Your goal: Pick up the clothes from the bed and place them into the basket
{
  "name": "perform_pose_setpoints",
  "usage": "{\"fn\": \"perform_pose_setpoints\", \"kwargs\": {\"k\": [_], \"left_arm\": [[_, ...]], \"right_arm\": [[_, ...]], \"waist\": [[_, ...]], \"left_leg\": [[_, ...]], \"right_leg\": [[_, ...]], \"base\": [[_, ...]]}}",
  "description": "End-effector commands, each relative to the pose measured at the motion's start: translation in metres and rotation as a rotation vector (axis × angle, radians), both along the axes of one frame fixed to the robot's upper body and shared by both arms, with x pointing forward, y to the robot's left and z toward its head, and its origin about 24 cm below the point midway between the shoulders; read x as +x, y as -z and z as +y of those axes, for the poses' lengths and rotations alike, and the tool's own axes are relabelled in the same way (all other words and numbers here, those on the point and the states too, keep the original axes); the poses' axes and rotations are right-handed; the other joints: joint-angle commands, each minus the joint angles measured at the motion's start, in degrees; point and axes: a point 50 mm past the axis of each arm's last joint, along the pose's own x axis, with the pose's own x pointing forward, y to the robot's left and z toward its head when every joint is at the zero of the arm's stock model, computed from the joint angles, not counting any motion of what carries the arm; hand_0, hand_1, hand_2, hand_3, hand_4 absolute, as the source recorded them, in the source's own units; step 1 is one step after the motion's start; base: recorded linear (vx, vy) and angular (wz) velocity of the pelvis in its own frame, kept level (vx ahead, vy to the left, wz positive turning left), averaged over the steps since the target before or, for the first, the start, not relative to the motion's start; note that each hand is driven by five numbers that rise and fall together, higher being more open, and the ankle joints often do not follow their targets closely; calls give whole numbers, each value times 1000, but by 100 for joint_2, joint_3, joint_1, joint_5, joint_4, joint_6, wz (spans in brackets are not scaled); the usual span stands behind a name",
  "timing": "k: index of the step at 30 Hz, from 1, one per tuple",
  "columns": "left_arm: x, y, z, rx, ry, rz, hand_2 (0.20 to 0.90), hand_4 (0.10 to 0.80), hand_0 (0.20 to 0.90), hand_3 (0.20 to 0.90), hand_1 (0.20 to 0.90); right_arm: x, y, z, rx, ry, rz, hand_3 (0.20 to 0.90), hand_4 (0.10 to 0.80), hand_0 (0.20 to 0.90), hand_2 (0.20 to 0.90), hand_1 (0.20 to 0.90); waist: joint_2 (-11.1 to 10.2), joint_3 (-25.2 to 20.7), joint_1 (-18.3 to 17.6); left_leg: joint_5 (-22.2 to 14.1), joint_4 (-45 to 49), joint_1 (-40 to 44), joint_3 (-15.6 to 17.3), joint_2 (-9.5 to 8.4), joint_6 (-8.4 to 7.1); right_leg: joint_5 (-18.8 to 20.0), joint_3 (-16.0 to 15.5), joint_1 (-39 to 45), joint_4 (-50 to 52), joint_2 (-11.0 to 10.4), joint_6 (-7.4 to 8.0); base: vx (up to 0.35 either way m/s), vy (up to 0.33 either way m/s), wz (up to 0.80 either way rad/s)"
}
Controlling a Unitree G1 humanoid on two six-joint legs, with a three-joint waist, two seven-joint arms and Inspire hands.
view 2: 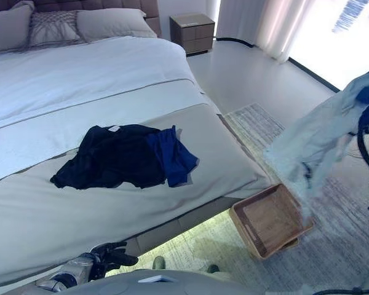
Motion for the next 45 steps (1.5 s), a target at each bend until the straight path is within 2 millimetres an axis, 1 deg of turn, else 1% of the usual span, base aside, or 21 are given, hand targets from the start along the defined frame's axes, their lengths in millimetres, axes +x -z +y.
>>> {"fn": "perform_pose_setpoints", "kwargs": {"k": [1, 2, 3, 5, 6, 8, 10, 11, 12, 14, 16, 19, 20, 21, 26, 29, 33, 39, 45], "left_arm": [[12, -11, 20, 69, -20, -57, 900, 800, 900, 900, 900], [9, -11, 23, 77, -12, -47, 900, 800, 900, 900, 900], [7, -11, 25, 83, -8, -40, 900, 800, 900, 900, 900], [6, -11, 27, 87, -7, -33, 900, 800, 900, 900, 900], [7, -13, 29, 88, -6, -32, 900, 800, 900, 900, 900], [13, -14, 27, 79, -6, -52, 900, 800, 900, 900, 900], [21, -16, 25, 68, -1, -78, 900, 800, 900, 900, 900], [32, -19, 21, 55, 5, -117, 900, 800, 900, 900, 900], [34, -20, 20, 51, 8, -125, 900, 800, 900, 900, 900], [46, -24, 14, 34, 31, -167, 900, 800, 900, 900, 900], [50, -25, 11, 27, 53, -187, 900, 800, 900, 900, 900], [56, -27, 4, 11, 85, -219, 900, 800, 900, 900, 900], [57, -27, 2, 5, 91, -230, 900, 800, 900, 900, 900], [57, -27, 2, 3, 97, -236, 900, 800, 900, 900, 900], [80, -40, -3, -8, 125, -315, 900, 800, 900, 900, 900], [88, -45, -4, -11, 142, -342, 900, 800, 900, 900, 900], [90, -47, -6, -16, 166, -353, 900, 800, 900, 900, 900], [91, -47, -9, -20, 209, -349, 900, 800, 900, 900, 900], [87, -44, -9, -19, 197, -332, 900, 800, 900, 900, 900]], "right_arm": [[-6, -45, -8, -154, 25, -116, 200, 100, 300, 300, 300], [-8, -30, -10, -130, 45, -83, 200, 100, 300, 300, 300], [-9, -21, -11, -113, 59, -62, 200, 100, 300, 300, 300], [-10, -9, -11, -94, 79, -37, 200, 100, 300, 300, 300], [-12, 3, -12, -82, 104, -6, 200, 100, 300, 300, 300], [-14, 14, -15, -70, 146, 24, 200, 100, 300, 300, 300], [-14, 20, -18, -56, 175, 26, 200, 100, 300, 300, 300], [-13, 21, -17, -45, 190, 7, 200, 100, 300, 300, 300], [-12, 21, -17, -42, 188, 2, 200, 100, 300, 300, 300], [-8, 21, -14, -39, 181, -19, 200, 100, 300, 300, 300], [-6, 20, -13, -35, 184, -29, 200, 100, 300, 300, 300], [-7, 21, -17, -23, 208, -31, 200, 100, 300, 300, 300], [-7, 22, -19, -24, 212, -25, 801, 701, 815, 815, 815], [-7, 23, -19, -25, 213, -19, 900, 800, 900, 900, 900], [-5, 27, -20, -29, 236, 72, 900, 800, 900, 900, 900], [-8, 38, -25, -10, 248, 152, 900, 800, 900, 900, 900], [-13, 48, -27, 28, 235, 178, 900, 800, 900, 900, 900], [-18, 59, -29, 81, 210, 166, 900, 800, 900, 900, 900], [-17, 56, -25, 114, 158, 101, 900, 800, 900, 900, 900]], "waist": [[9, -193, 123], [37, -179, 122], [54, -172, 127], [91, -149, 138], [145, -101, 148], [220, 5, 171], [270, 95, 184], [322, 247, 180], [332, 278, 179], [395, 472, 170], [420, 586, 160], [480, 747, 154], [501, 784, 157], [510, 800, 159], [600, 1084, 100], [629, 1200, 54], [607, 1233, 36], [569, 1209, -7], [488, 1161, -92]], "left_leg": [[-578, 7, 183, 163, 3, 60], [-553, 7, 164, 175, 27, 37], [-538, 7, 152, 183, 37, 23], [-508, 7, 122, 214, 64, -6], [-474, 7, 71, 231, 86, -21], [-416, 7, -27, 193, 94, -46], [-366, 7, -139, 150, 100, -61], [-315, 7, -258, 112, 102, -72], [-303, 7, -282, 104, 102, -77], [-238, 7, -407, 52, 114, -110], [-199, 7, -468, 45, 124, -133], [-137, 7, -553, 59, 144, -188], [-118, 7, -584, 75, 159, -210], [-112, 13, -600, 82, 166, -219], [-34, 137, -921, 101, 221, -274], [-25, 184, -999, 139, 253, -289], [-43, 230, -990, 181, 270, -295], [-98, 261, -952, 236, 283, -305], [-192, 304, -888, 310, 276, -302]], "right_leg": [[-97, -19, 8, 201, 186, -76], [-88, -44, 9, 181, 189, -75], [-87, -66, 0, 183, 192, -76], [-98, -136, -25, 199, 194, -81], [-118, -207, -83, 235, 201, -104], [-117, -226, -178, 251, 232, -132], [-106, -233, -281, 257, 247, -161], [-82, -202, -393, 257, 271, -187], [-76, -195, -415, 256, 276, -191], [-51, -168, -521, 247, 302, -221], [-25, -143, -567, 223, 322, -232], [30, -100, -608, 139, 350, -236], [40, -89, -626, 115, 355, -235], [43, -86, -634, 108, 354, -233], [91, -35, -979, 144, 363, -277], [114, 1, -1095, 163, 380, -292], [131, 4, -1087, 149, 377, -290], [132, 3, -1087, 148, 357, -283], [144, 70, -1073, 113, 356, -277]], "base": [[12, -158, 2], [20, -146, 3], [19, -129, 3], [-13, -112, -2], [-52, -147, -3], [-98, -129, -1], [-178, -118, 6], [-214, -129, 8], [-227, -127, 15], [-176, -121, 15], [-133, -103, 6], [-82, -101, -2], [-37, -91, -4], [-43, -88, -7], [-136, -62, -13], [-92, -35, -9], [-14, -24, -7], [-7, 9, -3], [6, 43, -6]]}}
